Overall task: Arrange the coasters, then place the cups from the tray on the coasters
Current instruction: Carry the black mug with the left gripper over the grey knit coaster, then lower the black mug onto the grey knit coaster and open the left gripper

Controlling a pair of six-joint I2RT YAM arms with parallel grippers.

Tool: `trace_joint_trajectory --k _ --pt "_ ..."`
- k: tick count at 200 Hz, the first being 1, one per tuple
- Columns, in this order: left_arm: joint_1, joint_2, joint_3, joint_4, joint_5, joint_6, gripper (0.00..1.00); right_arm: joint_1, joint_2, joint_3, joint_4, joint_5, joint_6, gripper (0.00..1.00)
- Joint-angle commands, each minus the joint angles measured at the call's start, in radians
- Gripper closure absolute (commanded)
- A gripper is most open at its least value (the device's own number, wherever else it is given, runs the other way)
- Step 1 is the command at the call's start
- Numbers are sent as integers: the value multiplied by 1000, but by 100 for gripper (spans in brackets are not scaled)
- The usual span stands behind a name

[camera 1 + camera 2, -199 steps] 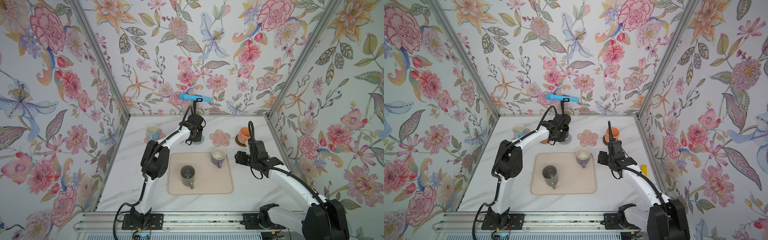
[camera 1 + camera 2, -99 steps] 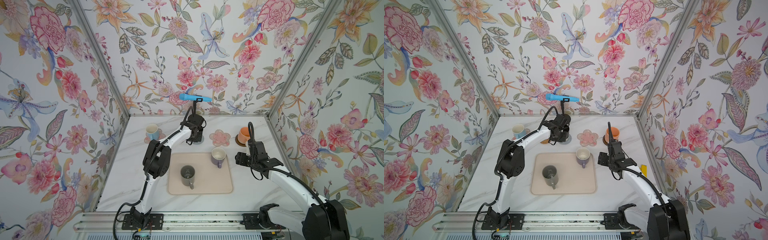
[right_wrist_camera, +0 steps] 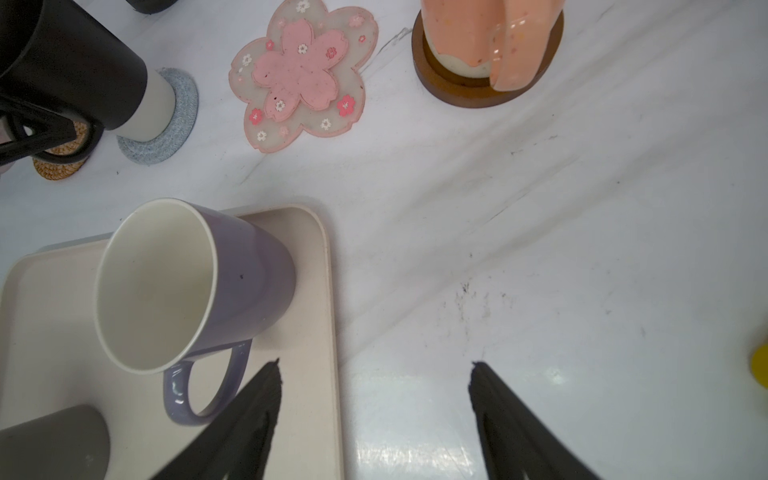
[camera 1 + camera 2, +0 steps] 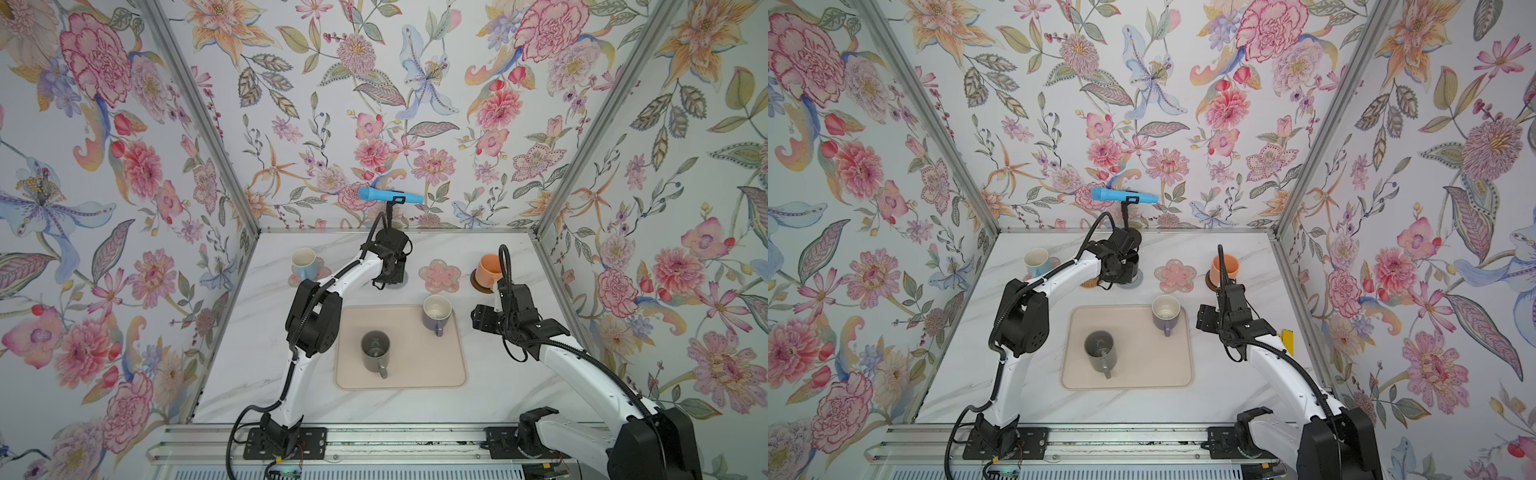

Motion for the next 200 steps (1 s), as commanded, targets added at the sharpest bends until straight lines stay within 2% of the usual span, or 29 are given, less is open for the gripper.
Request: trace_joint_trajectory --k 1,37,200 --pt "4 -16 27 1 1 -17 71 3 -22 -11 -12 8 3 26" --pt "4 -26 26 0 6 -16 63 3 -38 -10 -23 5 4 26" --pt "2 -113 -36 18 9 12 59 21 -43 9 -45 -12 34 26"
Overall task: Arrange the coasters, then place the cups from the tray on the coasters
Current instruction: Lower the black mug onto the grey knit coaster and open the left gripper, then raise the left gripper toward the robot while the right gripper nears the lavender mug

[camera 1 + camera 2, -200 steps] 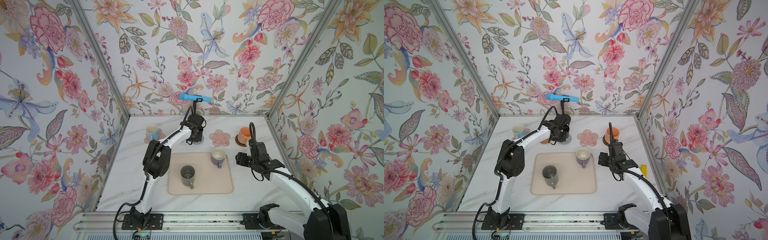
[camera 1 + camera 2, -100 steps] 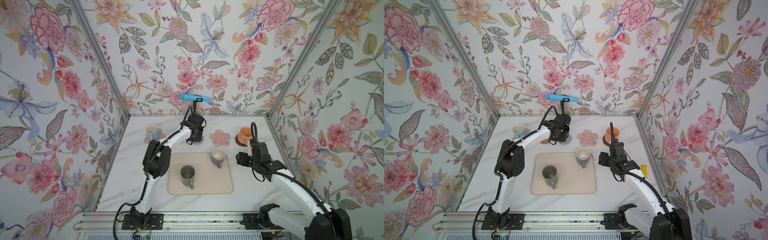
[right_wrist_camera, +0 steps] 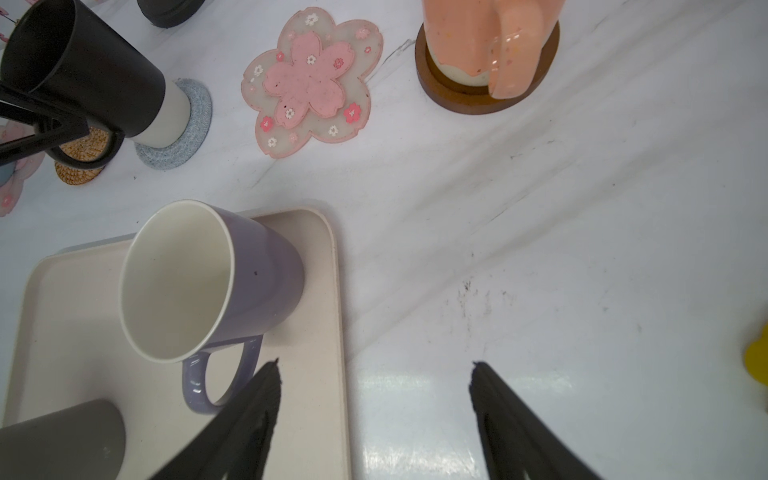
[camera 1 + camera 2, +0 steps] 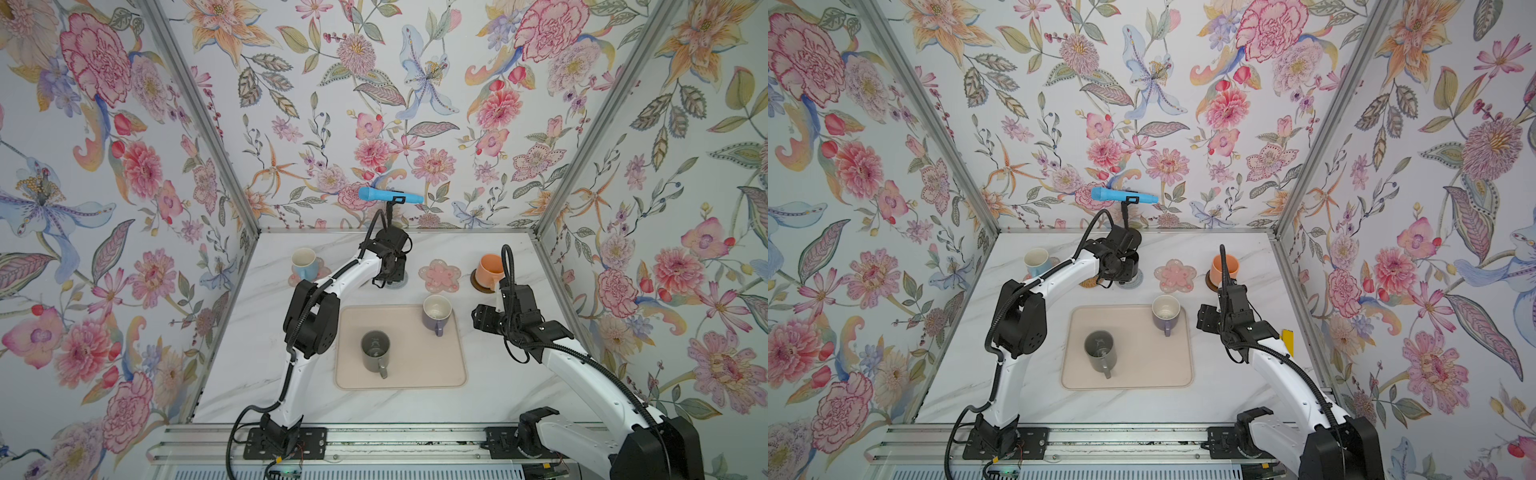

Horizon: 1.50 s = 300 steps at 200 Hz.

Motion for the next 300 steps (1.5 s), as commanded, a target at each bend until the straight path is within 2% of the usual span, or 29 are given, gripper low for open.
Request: trace_joint_trajectory --k 1,79,133,193,259,300 --pt "2 -76 -29 6 1 22 59 14 -14 9 -27 -7 22 26" --pt "4 -222 -187 49 -67 59 57 66 -16 33 -43 19 46 26" --pt "3 -428 -476 232 -135 147 55 108 21 81 -45 36 56 26" --pt "3 -722 -708 395 -158 254 52 171 129 172 -39 69 62 26" --pt "3 -970 -916 462 -236 321 50 220 169 205 -37 120 71 26" --pt "2 -1035 -973 421 -290 318 50 223 181 210 -37 130 71 26"
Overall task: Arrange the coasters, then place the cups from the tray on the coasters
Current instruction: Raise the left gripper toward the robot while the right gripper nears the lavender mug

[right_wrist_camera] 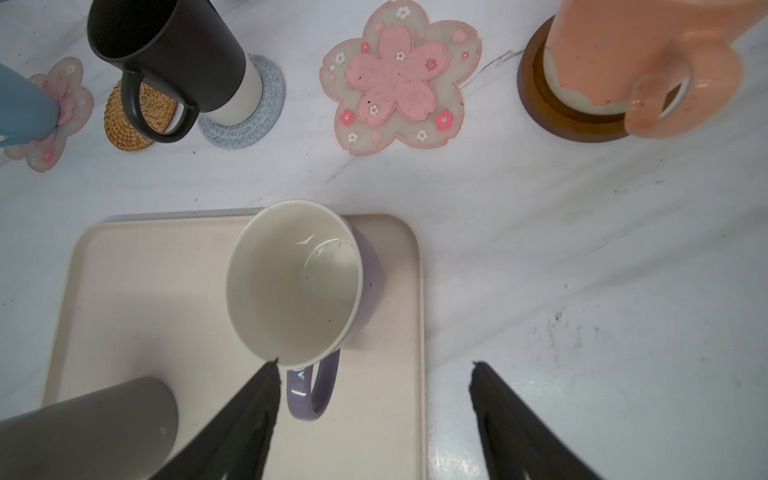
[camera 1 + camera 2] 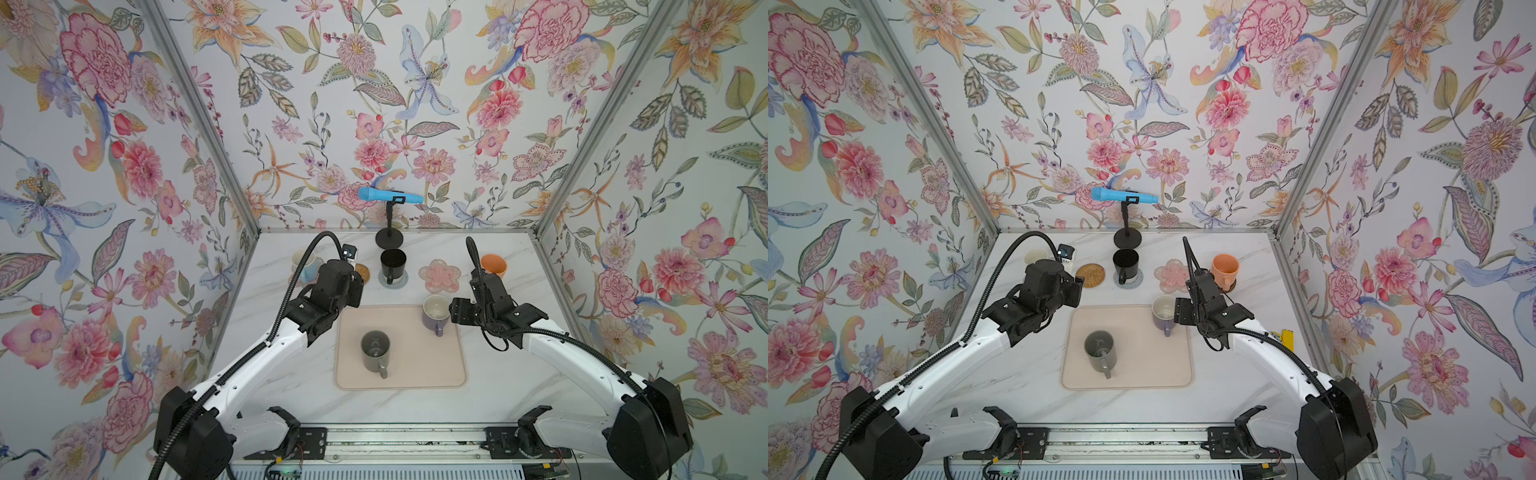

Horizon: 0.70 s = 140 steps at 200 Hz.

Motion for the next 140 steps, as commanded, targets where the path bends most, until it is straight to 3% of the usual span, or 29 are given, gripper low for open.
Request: trace_joint_trajectory --k 1,140 --pt "2 -38 -31 -12 -65 18 50 8 13 32 -5 31 16 26" --pt "6 -134 -141 52 -166 -2 50 37 -66 -72 -10 86 83 26"
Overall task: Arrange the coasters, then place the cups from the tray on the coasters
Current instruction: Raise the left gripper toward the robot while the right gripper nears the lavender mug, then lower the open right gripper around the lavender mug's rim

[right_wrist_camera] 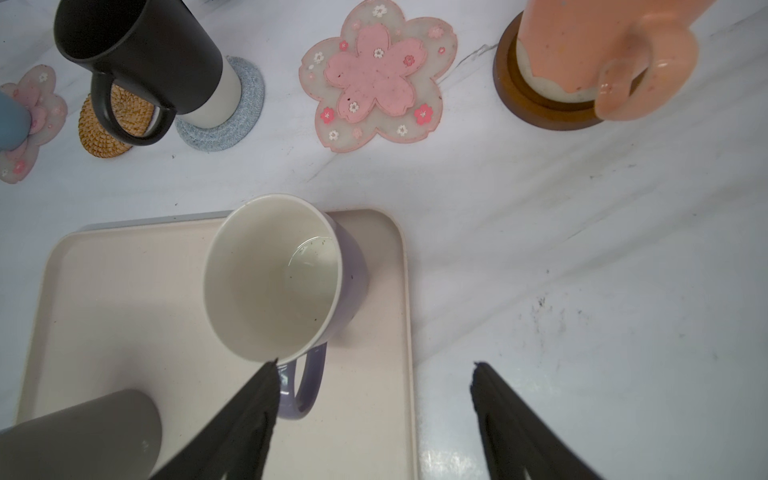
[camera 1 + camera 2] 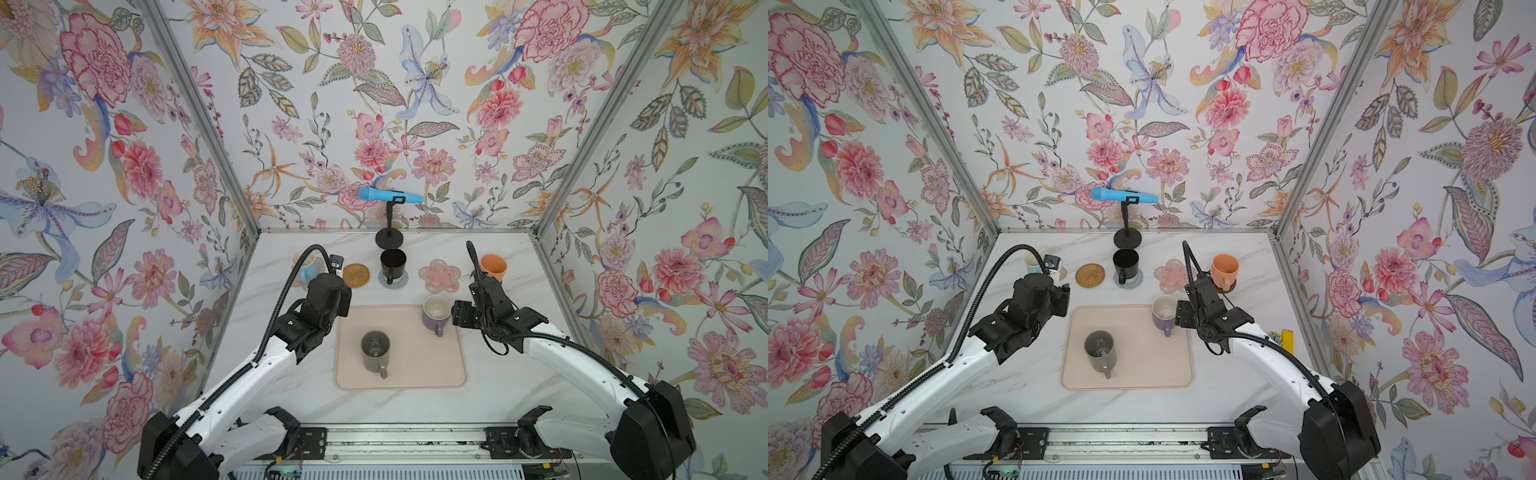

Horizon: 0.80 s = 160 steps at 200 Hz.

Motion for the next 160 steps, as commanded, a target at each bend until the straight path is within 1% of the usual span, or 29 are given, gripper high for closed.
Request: trace_joint_trajectory --k 1,27,46,61,92,125,160 --pt "5 -15 -25 42 -40 -13 51 13 -33 -26 -10 30 39 26" --pt "8 -8 -37 68 -50 -21 50 23 -57 -54 -12 35 54 26" --pt "12 -5 -33 75 -113 -56 49 29 -63 -70 -13 31 63 26" --pt "24 -9 -36 74 -140 -84 48 35 -58 -75 -11 22 69 26" --pt "50 -16 -48 66 -128 -115 48 53 -30 -68 -11 8 65 26" --pt "71 -20 -48 34 -145 -139 48 67 4 -40 -28 -33 18 26" --pt "94 -33 -66 31 -143 -160 46 80 33 -21 -55 -35 -2 26"
